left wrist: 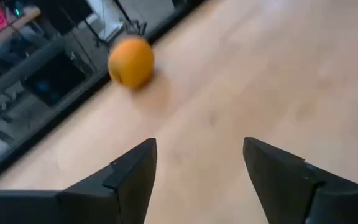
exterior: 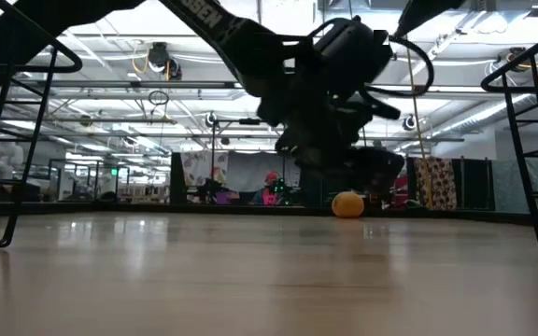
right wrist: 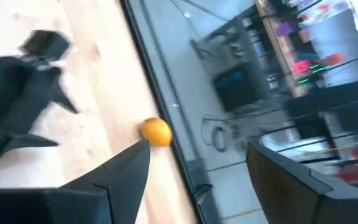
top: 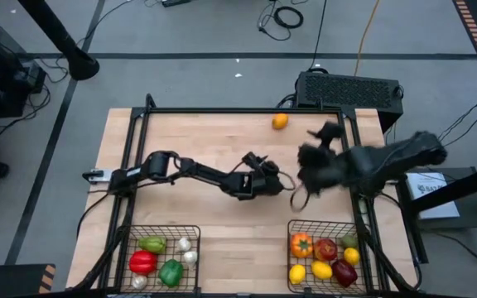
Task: Sort produce into baskets
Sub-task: Put the yellow lemon into the right black wire basket
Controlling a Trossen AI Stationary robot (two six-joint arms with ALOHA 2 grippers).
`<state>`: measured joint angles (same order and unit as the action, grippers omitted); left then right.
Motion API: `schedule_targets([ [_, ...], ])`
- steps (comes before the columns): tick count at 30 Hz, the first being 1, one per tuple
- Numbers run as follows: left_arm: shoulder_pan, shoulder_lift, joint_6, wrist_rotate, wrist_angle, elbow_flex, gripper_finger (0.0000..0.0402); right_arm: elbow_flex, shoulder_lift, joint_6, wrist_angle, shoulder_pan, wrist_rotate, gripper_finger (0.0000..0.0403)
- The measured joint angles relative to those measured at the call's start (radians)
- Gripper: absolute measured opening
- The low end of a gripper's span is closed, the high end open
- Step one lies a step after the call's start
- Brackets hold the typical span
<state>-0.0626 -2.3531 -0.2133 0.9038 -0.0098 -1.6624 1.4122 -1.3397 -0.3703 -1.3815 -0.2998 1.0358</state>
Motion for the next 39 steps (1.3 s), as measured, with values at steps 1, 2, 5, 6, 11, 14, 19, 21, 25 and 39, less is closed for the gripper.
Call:
schedule_targets([
  [1,-0.008,0.0,-0.03,0.003,-0.024,0.007,0.0245,-0.017,0.04,0.079,0.077,0.043,-0.045,0.0257],
  [2,-0.016,0.001,-0.064,0.004,-0.044,0.017,0.0244,-0.039,0.074,0.165,0.167,0.094,-0.1,0.0257],
  [5,-0.046,0.021,-0.137,0.006,-0.099,0.054,0.0244,-0.116,0.145,0.404,0.41,0.26,-0.343,0.0256],
  [6,-0.053,0.025,-0.145,0.006,-0.116,0.058,0.0244,-0.135,0.162,0.468,0.469,0.309,-0.423,0.0256],
  [11,-0.082,0.069,-0.213,0.01,-0.326,0.06,0.0244,-0.209,0.195,0.687,0.637,0.477,-0.68,0.0256],
  [14,-0.087,0.104,-0.251,0.017,-0.438,0.06,0.0244,-0.241,0.158,0.728,0.695,0.542,-0.704,0.0256],
  [19,-0.135,0.164,-0.249,0.016,-0.5,0.06,0.0244,-0.249,0.039,0.793,0.735,0.704,-0.793,0.0256],
  [21,-0.159,0.195,-0.244,0.016,-0.54,0.06,0.0244,-0.251,-0.024,0.85,0.733,0.764,-0.867,0.0256],
  [25,-0.205,0.252,-0.253,0.042,-0.651,0.06,0.0244,-0.25,-0.134,0.956,0.735,0.866,-0.913,0.0258],
  [39,-0.261,0.308,-0.357,0.122,-0.774,0.06,0.0244,0.0,-0.466,1.173,0.582,0.943,-0.908,0.0311],
])
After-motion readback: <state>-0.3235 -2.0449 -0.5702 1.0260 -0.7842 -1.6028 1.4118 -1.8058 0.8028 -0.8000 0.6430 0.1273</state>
